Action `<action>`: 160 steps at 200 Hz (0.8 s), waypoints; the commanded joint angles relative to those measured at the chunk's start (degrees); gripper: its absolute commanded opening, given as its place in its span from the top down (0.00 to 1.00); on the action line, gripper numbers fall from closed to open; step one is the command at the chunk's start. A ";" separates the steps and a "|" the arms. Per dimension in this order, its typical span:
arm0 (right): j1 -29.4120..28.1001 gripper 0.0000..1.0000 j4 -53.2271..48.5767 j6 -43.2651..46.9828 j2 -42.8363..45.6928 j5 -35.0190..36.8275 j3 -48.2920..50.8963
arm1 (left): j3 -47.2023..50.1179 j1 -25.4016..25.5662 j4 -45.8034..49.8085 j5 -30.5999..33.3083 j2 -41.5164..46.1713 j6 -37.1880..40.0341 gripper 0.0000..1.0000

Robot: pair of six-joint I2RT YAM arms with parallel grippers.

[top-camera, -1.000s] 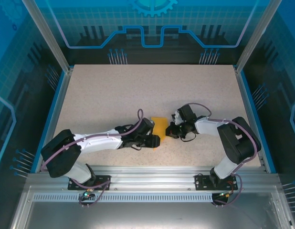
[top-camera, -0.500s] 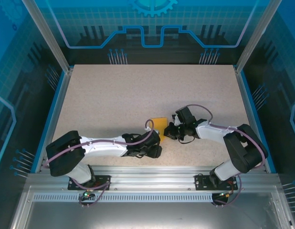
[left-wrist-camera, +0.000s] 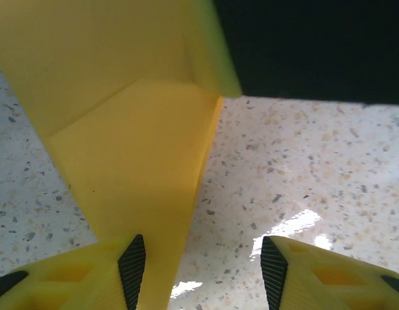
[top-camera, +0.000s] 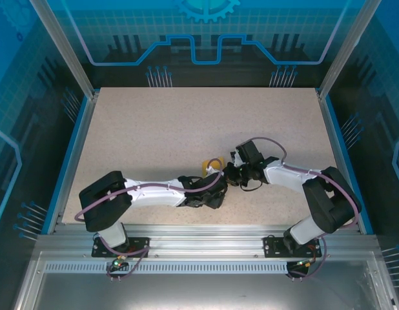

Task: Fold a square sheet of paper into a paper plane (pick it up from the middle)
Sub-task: Fourth fold the wing at the center of the table.

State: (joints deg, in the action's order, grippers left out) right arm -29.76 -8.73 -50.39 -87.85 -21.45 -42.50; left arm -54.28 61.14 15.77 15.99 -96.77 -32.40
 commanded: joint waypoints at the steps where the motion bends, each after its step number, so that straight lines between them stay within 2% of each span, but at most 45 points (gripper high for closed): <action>1: -1.01 0.88 -1.95 1.37 -0.92 -0.95 -1.62 | -1.36 0.47 3.39 3.64 -1.32 -0.19 0.48; 30: -0.91 0.87 -2.34 1.79 -1.26 -1.04 -2.16 | -1.27 0.58 3.48 5.48 -1.67 -1.43 0.51; 72: -0.92 0.87 -2.71 2.34 -1.88 -1.40 -2.60 | -1.23 0.54 3.13 6.07 -1.73 -1.53 0.63; 160: -0.92 0.86 -3.31 2.40 -2.06 -1.51 -3.30 | -0.69 0.91 3.25 7.21 -2.45 -2.58 0.81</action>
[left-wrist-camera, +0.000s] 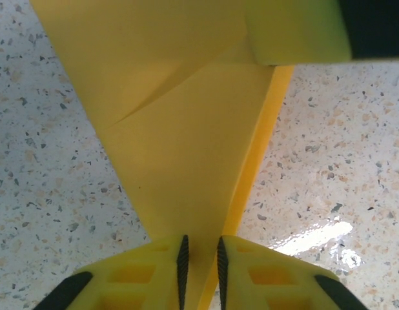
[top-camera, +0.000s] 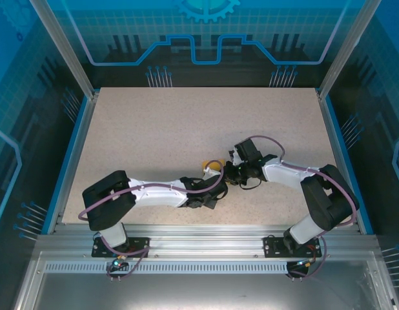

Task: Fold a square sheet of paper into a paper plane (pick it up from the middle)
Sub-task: Fourth fold the wing at the center of the table.

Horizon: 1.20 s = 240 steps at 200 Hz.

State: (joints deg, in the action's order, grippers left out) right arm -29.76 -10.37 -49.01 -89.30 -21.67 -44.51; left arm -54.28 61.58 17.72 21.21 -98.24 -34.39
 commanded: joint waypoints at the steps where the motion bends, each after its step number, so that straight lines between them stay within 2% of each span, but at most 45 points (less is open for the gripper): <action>1: -0.92 0.86 -1.67 1.07 -0.61 -1.28 -1.37 | -0.67 0.47 1.29 1.99 -0.99 -0.59 0.81; 17: -0.93 0.85 -2.01 1.37 -0.62 -1.18 -1.56 | -0.36 0.47 1.20 2.07 -0.87 -0.91 0.85; 81: -0.57 0.75 -3.76 3.44 0.89 -0.85 -1.76 | 4.16 -0.23 -3.79 0.85 2.61 -3.16 0.90; 132: 1.49 0.52 -5.20 6.29 8.43 0.16 0.54 | 15.24 -4.05 -17.36 -7.23 9.69 -7.31 0.91; 144: 2.39 0.50 -4.98 6.56 10.34 0.18 1.66 | 18.21 -5.51 -20.92 -9.64 11.41 -8.34 0.91; 161: 3.21 0.50 -4.15 6.95 12.28 -0.72 3.13 | 21.36 -7.25 -24.99 -12.34 13.12 -9.69 0.90; 206: 1.90 0.53 -1.80 7.95 11.87 -4.16 4.28 | 23.27 -9.11 -27.28 -15.73 13.61 -10.08 0.90; 240: -1.21 0.62 -3.87 8.32 7.84 -2.56 2.25 | 22.67 -9.11 -27.05 -16.87 14.65 -9.99 0.90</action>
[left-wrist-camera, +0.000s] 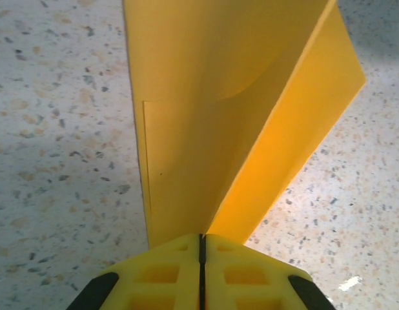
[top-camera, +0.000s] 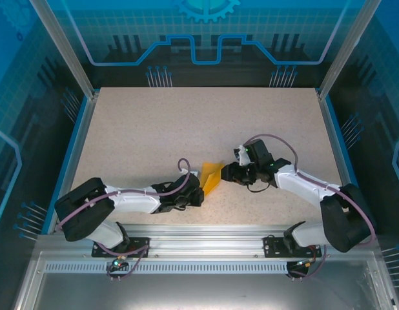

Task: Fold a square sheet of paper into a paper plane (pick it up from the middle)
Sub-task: Fourth fold the wing at the center of the table.

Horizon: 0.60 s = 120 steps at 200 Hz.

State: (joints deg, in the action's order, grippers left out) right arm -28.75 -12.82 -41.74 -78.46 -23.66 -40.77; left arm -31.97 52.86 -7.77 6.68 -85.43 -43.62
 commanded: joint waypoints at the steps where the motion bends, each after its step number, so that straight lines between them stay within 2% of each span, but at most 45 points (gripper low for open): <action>1: -2.33 0.62 -1.42 1.00 -3.14 -0.50 -1.50 | 0.34 -0.39 -1.51 -2.31 1.93 -0.77 0.90; 30: -4.15 0.63 -1.27 -0.56 -6.34 1.33 -1.76 | 0.10 -0.39 -0.98 -2.41 3.25 -0.44 0.90; 63: -4.20 0.69 -0.71 -2.16 -7.64 2.38 -1.10 | -0.37 -0.39 -1.01 -4.17 2.06 -0.41 0.90; 120: -4.33 0.77 -2.37 -2.74 -8.34 4.36 -1.41 | 0.10 -0.30 -6.45 -7.53 -2.12 -3.23 0.90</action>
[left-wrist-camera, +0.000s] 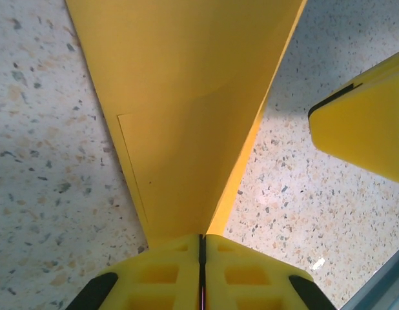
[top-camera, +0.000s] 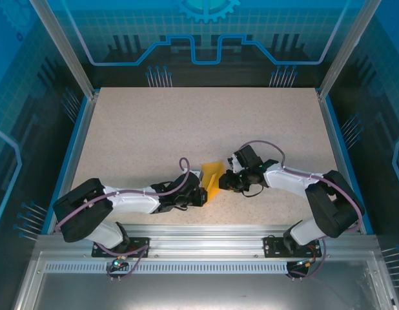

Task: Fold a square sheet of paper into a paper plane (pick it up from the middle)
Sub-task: Fourth fold the wing at the center of the table.

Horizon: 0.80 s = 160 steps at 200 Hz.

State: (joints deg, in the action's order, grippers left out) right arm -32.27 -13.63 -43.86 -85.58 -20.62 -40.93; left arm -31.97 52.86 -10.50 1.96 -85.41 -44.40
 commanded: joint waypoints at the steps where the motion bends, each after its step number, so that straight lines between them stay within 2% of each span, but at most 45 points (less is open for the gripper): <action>1: -0.79 0.77 -1.57 -0.62 -1.28 1.35 -1.26 | 0.13 -0.30 -3.82 -2.78 -2.23 -2.49 0.90; 31: -0.86 0.82 -1.28 -0.80 -2.53 2.18 -1.11 | 1.40 -0.29 -6.13 -2.57 -3.01 -4.33 0.90; 95: -2.78 0.82 3.19 -1.34 -2.48 -1.48 -3.06 | 4.93 -0.30 -8.59 -1.13 -2.85 -8.21 0.90; 160: -4.19 0.83 5.76 -2.41 -8.39 -3.37 -7.09 | 5.72 -0.32 -9.51 -0.92 -2.32 -8.42 0.88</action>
State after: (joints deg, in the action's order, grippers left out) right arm -35.38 -9.10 -45.28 -91.77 -22.28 -46.48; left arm -27.55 52.86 -19.16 0.58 -87.88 -52.27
